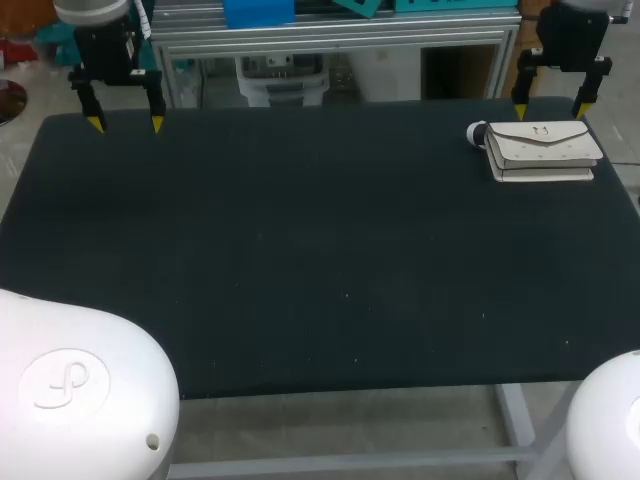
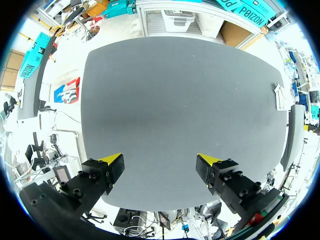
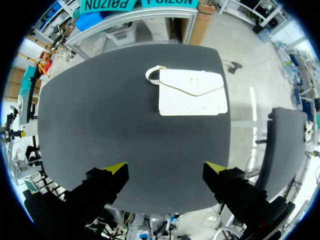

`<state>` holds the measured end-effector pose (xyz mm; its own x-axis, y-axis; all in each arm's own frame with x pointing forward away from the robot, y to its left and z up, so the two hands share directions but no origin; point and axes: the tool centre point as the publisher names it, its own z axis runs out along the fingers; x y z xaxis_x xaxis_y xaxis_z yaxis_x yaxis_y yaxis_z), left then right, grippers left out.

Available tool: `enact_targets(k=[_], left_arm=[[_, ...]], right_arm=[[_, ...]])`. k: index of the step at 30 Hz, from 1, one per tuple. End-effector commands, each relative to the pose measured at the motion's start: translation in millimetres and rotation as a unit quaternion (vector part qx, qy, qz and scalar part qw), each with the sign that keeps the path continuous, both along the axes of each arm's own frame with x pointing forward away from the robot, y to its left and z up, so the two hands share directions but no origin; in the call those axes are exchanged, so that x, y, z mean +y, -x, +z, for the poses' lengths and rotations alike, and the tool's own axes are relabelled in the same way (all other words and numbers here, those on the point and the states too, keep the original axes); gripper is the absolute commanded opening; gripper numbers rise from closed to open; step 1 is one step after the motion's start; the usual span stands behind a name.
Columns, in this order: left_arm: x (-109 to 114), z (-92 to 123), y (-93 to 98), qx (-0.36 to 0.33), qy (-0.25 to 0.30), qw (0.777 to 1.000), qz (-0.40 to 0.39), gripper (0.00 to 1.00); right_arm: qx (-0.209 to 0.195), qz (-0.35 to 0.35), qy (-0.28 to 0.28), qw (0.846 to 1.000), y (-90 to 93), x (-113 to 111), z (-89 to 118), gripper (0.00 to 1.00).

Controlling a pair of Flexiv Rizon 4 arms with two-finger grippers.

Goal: Pick up the bag, open it, inspect its contents, close it, and place it on the opposite side

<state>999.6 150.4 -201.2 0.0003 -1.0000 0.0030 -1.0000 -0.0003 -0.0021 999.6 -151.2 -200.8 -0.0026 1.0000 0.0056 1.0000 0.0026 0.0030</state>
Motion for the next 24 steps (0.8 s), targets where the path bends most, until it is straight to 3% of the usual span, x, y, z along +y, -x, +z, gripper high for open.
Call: enact_targets(k=[1, 22, 24], left_arm=[[-0.2, 0.6, 0.0, 0.0, -0.001, 1.0, 0.0, 1.0], [-0.2, 0.6, 0.0, 0.0, -0.001, 1.0, 0.0, 1.0], [-5.5, 2.1, 0.1, -0.015, 0.002, 1.0, -0.028, 1.0]], right_arm=[[0.001, 0.0, 0.001, 1.0, -0.3, 0.8, 0.7, 1.0], [0.001, 0.0, 0.001, 1.0, -0.3, 0.8, 0.7, 1.0], [0.003, 0.001, 0.001, 1.0, 0.3, 0.8, -0.2, 1.0]])
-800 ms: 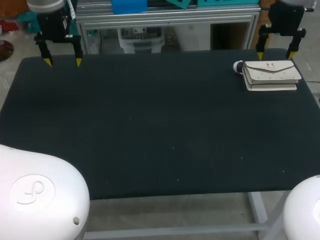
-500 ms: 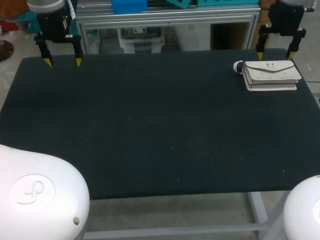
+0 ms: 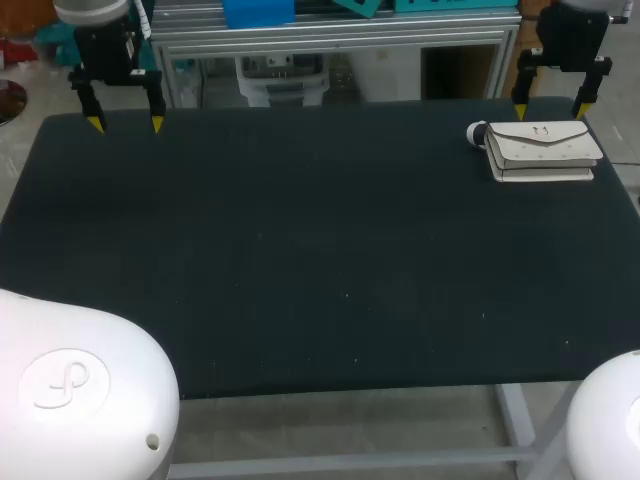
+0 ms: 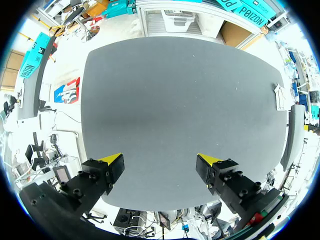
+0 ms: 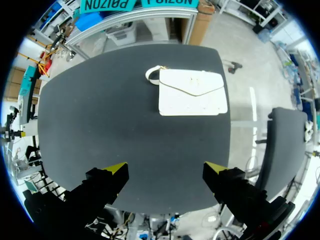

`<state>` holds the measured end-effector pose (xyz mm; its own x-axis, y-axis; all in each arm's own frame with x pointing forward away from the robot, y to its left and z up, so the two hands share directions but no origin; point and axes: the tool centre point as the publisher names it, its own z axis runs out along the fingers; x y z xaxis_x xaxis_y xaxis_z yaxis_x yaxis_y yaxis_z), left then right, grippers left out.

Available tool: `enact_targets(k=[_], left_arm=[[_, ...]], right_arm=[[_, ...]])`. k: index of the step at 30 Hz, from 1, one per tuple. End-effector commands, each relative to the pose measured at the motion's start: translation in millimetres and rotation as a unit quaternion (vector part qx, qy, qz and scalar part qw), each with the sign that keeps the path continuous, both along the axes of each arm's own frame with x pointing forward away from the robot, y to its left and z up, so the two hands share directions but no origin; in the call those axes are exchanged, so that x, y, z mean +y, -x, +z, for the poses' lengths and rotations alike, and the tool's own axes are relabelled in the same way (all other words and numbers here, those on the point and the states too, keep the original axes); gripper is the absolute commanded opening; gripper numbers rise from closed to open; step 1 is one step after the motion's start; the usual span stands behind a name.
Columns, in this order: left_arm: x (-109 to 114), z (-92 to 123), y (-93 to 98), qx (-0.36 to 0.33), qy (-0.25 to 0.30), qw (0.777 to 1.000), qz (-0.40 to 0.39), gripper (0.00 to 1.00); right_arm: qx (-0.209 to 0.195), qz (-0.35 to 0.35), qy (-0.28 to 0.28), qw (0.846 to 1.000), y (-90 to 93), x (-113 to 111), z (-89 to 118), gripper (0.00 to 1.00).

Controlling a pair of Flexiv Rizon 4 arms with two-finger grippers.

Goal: Pick up the bag, open it, inspect its contents, close it, and place it on the opposite side

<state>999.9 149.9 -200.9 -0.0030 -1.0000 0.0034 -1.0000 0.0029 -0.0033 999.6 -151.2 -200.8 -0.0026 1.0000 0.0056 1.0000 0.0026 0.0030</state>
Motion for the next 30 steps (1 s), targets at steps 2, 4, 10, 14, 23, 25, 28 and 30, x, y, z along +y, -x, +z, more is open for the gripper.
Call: enact_targets(k=[2, 4, 10, 14, 23, 25, 28, 30], left_arm=[[-9, 4, 2.6, -0.035, 0.011, 0.998, -0.056, 1.0], [-14, 4, 6.2, -0.051, 0.021, 0.994, -0.094, 1.0], [-35, 5, 26.1, -0.124, 0.047, 0.967, -0.216, 1.0], [-49, 5, 38.4, -0.172, 0.065, 0.943, -0.279, 1.0], [-74, -1, 64.9, -0.268, 0.134, 0.858, -0.417, 1.0], [-80, -3, 70.1, -0.284, 0.154, 0.835, -0.445, 1.0], [-88, -6, 77.7, -0.293, 0.184, 0.803, -0.485, 1.0], [-94, -7, 81.4, -0.289, 0.212, 0.783, -0.507, 1.0]], right_arm=[[0.005, 0.004, -0.004, 1.0, 1.7, 0, -1, 1.0], [0.006, 0.004, -0.012, 1.0, 3.0, -4, -1, 1.0], [0.017, -0.009, -0.048, 0.999, 2.2, -24, -5, 1.0], [0.019, -0.018, -0.068, 0.997, 2.3, -38, -6, 1.0], [0.013, -0.026, -0.115, 0.993, 1.8, -64, -21, 1.0], [0.012, -0.021, -0.136, 0.99, -0.8, -72, -26, 1.0], [0.009, -0.025, -0.148, 0.989, -3.8, -83, -32, 1.0], [0.0, -0.021, -0.157, 0.987, -5.0, -89, -33, 1.0]])
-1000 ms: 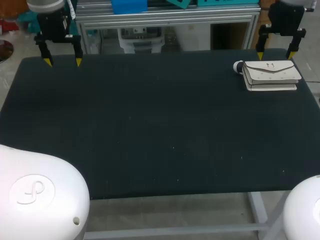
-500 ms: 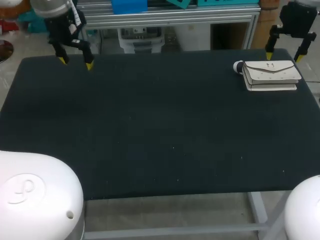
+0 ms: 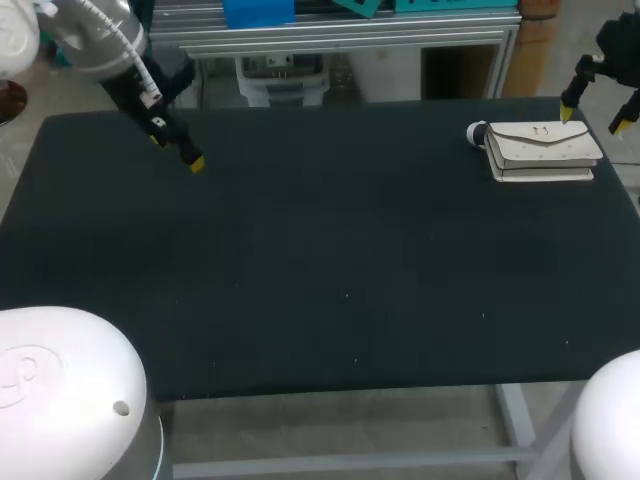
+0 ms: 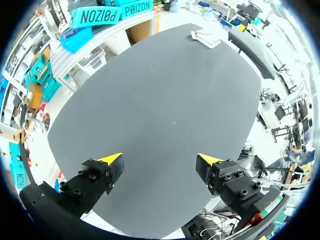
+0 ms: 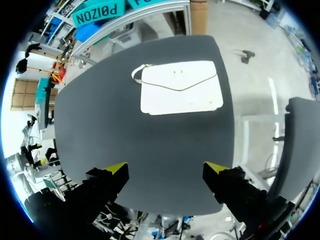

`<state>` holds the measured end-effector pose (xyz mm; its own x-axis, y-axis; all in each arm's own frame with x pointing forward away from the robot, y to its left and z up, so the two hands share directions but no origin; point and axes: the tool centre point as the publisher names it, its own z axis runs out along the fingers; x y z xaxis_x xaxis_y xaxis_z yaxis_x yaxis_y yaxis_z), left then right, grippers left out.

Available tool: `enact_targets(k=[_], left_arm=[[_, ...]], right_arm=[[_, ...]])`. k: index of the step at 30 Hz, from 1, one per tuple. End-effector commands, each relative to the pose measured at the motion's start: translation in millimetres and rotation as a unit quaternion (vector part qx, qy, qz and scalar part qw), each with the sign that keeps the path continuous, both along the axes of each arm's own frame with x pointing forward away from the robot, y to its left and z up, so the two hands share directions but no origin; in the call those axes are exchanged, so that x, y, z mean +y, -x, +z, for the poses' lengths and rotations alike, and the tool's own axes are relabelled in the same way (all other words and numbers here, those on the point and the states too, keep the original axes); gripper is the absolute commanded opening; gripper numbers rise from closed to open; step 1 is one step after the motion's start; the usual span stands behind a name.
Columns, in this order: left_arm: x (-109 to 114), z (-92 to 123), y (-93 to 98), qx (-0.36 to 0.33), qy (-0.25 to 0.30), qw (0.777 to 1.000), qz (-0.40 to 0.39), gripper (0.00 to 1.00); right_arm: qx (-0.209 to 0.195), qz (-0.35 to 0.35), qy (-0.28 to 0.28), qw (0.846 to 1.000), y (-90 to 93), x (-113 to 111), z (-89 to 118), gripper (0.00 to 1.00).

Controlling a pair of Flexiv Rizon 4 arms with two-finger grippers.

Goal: Pick up the bag, open it, inspect its contents, close it, and place it on the opposite side

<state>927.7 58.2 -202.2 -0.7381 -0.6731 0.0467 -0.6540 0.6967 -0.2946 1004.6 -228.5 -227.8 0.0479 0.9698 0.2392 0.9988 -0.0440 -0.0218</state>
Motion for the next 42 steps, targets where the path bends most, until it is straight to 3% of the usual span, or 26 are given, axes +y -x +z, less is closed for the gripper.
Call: enact_targets(k=[1, 3, 11, 16, 25, 35, 42], left_arm=[[-5, -6, 11.0, -0.117, 0.187, 0.961, -0.167, 1.0], [-8, -7, 14.8, -0.102, 0.181, 0.958, -0.199, 1.0], [-8, -7, 14.8, -0.102, 0.181, 0.958, -0.199, 1.0], [-8, -7, 14.8, -0.102, 0.181, 0.958, -0.199, 1.0], [-44, -30, 8.7, -0.181, 0.159, 0.937, -0.254, 1.0], [-57, -46, 7.1, -0.203, 0.158, 0.915, -0.312, 1.0], [-62, -57, 3.4, -0.198, 0.14, 0.912, -0.331, 1.0]], right_arm=[[-0.013, 0.0, -0.038, 0.999, -0.5, -15, -7, 1.0], [-0.02, 0.0, -0.045, 0.999, -1.7, -21, -9, 1.0], [-0.019, -0.013, -0.052, 0.998, -1.0, -31, -13, 1.0], [-0.016, -0.015, -0.063, 0.998, -4.4, -32, -30, 1.0], [-0.02, -0.021, -0.081, 0.996, -18.1, -36, -54, 1.0], [-0.022, -0.025, -0.089, 0.995, -24.5, -44, -78, 1.0], [-0.032, -0.04, -0.101, 0.994, -35.7, -59, -91, 1.0]])
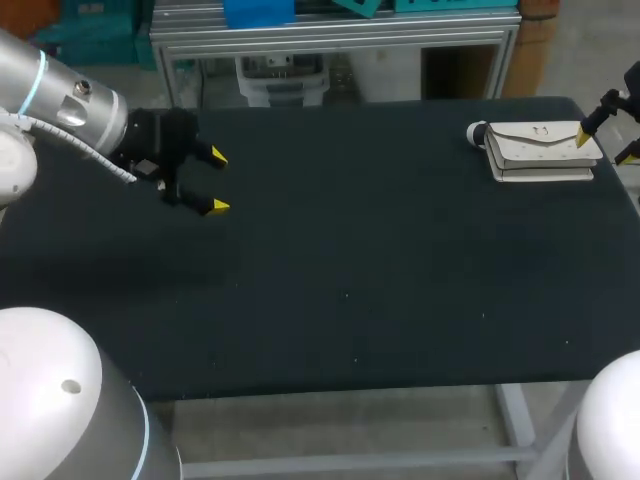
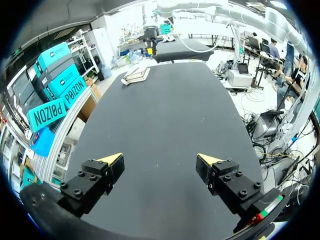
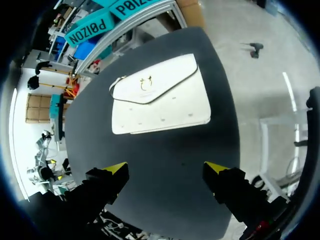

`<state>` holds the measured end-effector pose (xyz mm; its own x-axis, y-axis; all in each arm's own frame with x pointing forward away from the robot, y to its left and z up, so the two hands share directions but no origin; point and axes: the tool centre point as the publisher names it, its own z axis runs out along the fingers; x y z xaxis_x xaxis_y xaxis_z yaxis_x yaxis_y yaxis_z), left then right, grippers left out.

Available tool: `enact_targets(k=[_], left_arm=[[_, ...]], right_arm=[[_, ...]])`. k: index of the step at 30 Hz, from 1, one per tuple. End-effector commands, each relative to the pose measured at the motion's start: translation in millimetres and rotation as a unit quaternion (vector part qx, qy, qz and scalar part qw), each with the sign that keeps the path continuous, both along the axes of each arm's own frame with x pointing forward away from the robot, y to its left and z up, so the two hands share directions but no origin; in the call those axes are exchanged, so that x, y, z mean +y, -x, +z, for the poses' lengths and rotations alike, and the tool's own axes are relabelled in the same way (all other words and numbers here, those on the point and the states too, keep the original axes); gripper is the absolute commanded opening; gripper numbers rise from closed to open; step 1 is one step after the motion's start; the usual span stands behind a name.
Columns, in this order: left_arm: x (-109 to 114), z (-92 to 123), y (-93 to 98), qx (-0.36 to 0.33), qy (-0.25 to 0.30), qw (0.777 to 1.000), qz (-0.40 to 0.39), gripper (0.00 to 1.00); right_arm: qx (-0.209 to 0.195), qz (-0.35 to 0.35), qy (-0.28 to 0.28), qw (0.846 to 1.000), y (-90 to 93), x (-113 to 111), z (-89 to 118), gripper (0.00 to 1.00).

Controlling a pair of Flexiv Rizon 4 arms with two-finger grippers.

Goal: Pick up the bag, open it, inspect its contents, close it, and place it on the opposite side

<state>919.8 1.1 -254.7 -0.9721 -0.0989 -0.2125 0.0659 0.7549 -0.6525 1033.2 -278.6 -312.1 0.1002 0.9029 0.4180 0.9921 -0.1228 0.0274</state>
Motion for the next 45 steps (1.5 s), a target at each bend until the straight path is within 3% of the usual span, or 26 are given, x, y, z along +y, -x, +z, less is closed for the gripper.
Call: enact_targets(k=[1, 11, 30, 34, 37, 39, 42, 45], left_arm=[[-6, -7, -5.4, 0.002, -0.014, 1.0, -0.012, 1.0], [-13, -23, -23.5, 0.066, -0.021, 0.997, -0.024, 1.0], [-14, -28, -27.1, 0.071, -0.025, 0.996, -0.048, 1.0], [-14, -28, -27.1, 0.071, -0.025, 0.996, -0.048, 1.0], [-14, -28, -27.1, 0.071, -0.025, 0.996, -0.048, 1.0], [-14, -28, -27.1, 0.071, -0.025, 0.996, -0.048, 1.0], [-14, -28, -27.1, 0.071, -0.025, 0.996, -0.048, 1.0], [-14, -28, -27.1, 0.071, -0.025, 0.996, -0.048, 1.0]], right_arm=[[-0.001, -0.002, -0.01, 1.0, -9.6, -11, -8, 1.0], [-0.001, -0.016, -0.018, 1.0, -20.3, -19, -21, 1.0], [-0.002, -0.039, -0.043, 0.998, -46.8, -37, -47, 1.0], [-0.012, -0.043, -0.052, 0.998, -58.0, -43, -51, 0.89], [-0.019, -0.043, -0.064, 0.997, -68.3, -47, -54, 0.72], [-0.021, -0.042, -0.069, 0.996, -75.6, -48, -56, 0.69], [-0.023, -0.039, -0.075, 0.996, -85.9, -46, -59, 0.49], [-0.025, -0.035, -0.08, 0.996, -93.8, -44, -61, 0.48]])
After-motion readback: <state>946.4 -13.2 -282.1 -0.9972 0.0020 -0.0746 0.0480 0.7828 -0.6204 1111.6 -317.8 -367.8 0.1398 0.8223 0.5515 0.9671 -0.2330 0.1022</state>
